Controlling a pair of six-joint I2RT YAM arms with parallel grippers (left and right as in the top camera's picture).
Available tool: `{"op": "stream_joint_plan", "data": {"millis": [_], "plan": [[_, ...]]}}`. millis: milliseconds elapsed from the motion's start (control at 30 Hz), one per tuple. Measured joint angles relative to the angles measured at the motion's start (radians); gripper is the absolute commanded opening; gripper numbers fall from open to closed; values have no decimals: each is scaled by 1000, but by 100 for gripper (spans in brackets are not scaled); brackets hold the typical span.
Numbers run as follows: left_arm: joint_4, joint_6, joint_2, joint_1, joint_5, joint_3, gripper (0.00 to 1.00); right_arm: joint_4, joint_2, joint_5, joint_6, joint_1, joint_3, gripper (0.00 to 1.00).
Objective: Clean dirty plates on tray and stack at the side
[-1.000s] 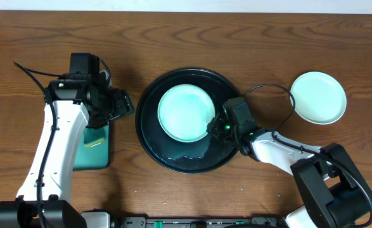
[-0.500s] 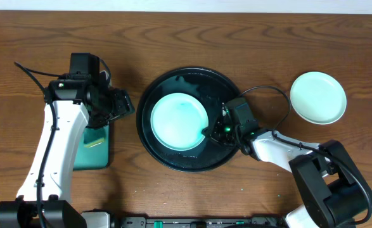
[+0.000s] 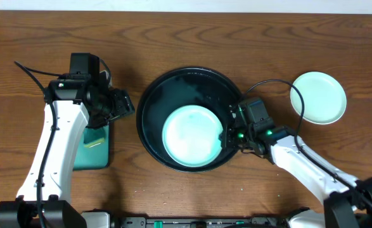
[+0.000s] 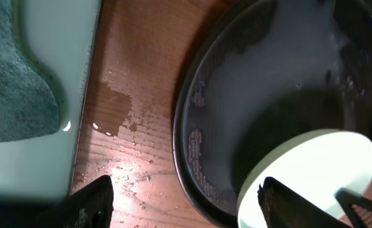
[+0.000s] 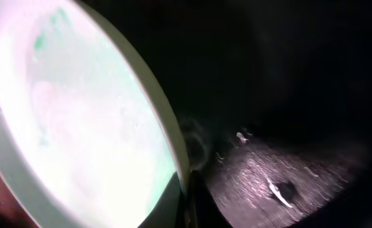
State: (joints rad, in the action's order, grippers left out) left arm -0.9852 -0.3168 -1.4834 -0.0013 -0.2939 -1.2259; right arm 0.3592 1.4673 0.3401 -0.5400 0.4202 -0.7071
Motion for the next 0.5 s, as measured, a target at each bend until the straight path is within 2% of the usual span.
{"op": "stream_joint_plan", "data": {"millis": [300,500], "plan": [[0,0,0,0,0,0,74,429,-19,-121,51,0,-148,1],[1,0,0,0,0,0,74,611,-19,-152,51,0,-222,2]]}}
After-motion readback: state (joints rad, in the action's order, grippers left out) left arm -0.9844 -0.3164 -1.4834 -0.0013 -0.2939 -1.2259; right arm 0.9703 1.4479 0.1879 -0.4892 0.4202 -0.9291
